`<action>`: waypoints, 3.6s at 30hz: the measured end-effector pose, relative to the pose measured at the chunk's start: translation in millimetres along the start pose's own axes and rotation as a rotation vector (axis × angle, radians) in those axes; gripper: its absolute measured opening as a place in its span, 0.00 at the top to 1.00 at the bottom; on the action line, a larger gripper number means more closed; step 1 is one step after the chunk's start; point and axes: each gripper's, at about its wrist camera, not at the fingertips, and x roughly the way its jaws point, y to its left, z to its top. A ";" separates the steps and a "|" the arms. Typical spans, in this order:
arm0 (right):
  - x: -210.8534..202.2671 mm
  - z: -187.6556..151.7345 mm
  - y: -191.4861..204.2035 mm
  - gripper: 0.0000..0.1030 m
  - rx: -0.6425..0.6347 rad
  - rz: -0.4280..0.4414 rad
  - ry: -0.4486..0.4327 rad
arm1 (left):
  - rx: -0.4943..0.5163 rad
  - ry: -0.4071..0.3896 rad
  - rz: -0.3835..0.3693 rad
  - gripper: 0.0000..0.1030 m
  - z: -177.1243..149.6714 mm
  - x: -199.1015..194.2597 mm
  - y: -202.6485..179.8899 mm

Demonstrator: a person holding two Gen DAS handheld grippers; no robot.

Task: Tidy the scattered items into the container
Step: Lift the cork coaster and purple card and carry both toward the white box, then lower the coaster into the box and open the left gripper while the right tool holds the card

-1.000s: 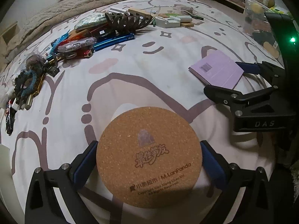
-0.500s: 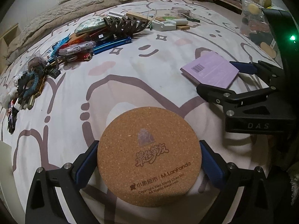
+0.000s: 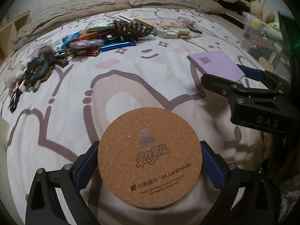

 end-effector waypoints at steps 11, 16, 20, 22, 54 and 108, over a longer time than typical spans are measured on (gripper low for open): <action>-31.7 -3.8 3.5 0.06 0.022 -0.037 -0.059 | -0.053 -0.120 0.077 0.03 0.0 -33.0 15.6; -44.5 -7.9 7.5 0.06 0.033 -0.034 -0.080 | -0.084 -0.166 0.079 0.03 1.4 -46.7 25.2; -53.6 -11.4 11.9 0.06 0.036 -0.036 -0.092 | -0.094 -0.200 0.077 0.03 0.0 -57.5 26.6; -58.4 -13.6 14.4 0.06 0.035 -0.039 -0.100 | -0.099 -0.217 0.080 0.03 -0.4 -62.6 27.7; -155.2 21.4 31.0 0.06 0.009 -0.020 -0.279 | -0.107 -0.469 0.127 0.03 13.7 -183.9 29.3; -182.9 96.8 212.8 0.06 -0.215 0.332 -0.400 | -0.353 -0.629 0.456 0.03 -64.9 -323.6 206.8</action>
